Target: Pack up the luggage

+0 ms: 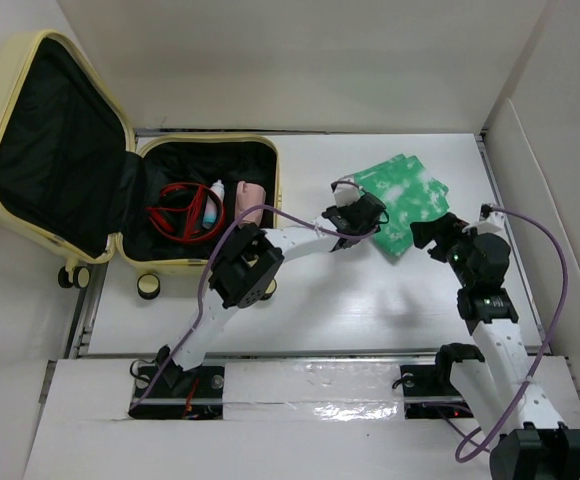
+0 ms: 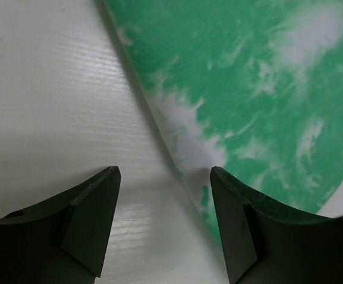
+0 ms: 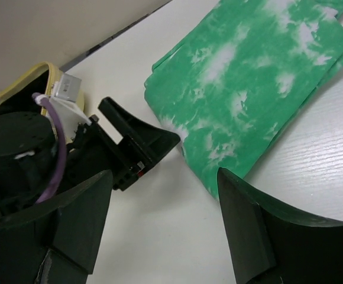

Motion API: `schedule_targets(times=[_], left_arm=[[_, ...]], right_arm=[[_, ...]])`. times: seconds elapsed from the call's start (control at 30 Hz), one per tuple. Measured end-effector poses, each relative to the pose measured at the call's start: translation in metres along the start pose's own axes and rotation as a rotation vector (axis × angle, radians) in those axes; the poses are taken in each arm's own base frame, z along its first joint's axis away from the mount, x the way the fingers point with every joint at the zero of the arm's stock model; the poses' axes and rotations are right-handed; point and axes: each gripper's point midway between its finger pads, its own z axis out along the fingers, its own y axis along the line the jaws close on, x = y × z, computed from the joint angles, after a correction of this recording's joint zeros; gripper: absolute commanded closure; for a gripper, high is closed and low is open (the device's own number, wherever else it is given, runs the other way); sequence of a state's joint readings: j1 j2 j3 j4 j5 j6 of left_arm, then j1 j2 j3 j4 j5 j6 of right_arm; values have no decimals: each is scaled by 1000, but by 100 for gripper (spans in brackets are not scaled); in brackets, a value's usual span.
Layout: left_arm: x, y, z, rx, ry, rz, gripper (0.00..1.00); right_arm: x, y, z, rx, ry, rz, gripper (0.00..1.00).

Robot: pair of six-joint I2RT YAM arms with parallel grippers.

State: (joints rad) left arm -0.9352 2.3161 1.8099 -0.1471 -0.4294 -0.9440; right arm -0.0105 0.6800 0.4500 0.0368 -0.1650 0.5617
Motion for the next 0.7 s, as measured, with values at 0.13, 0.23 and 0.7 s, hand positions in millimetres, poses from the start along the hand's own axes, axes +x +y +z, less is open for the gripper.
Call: schedule_targets(times=[0.13,0.23,0.7], left_arm=[[6,4,7,-7,32,-71,38],[2,0,10,13,50,-136,36],[-10,-28,34,87,91,-293,50]], right_arm=[[5,5,-2,-36,27,-37,23],[11,10,-4,-71,54,-64,23],[13,38,-20,-209,75,-106,23]])
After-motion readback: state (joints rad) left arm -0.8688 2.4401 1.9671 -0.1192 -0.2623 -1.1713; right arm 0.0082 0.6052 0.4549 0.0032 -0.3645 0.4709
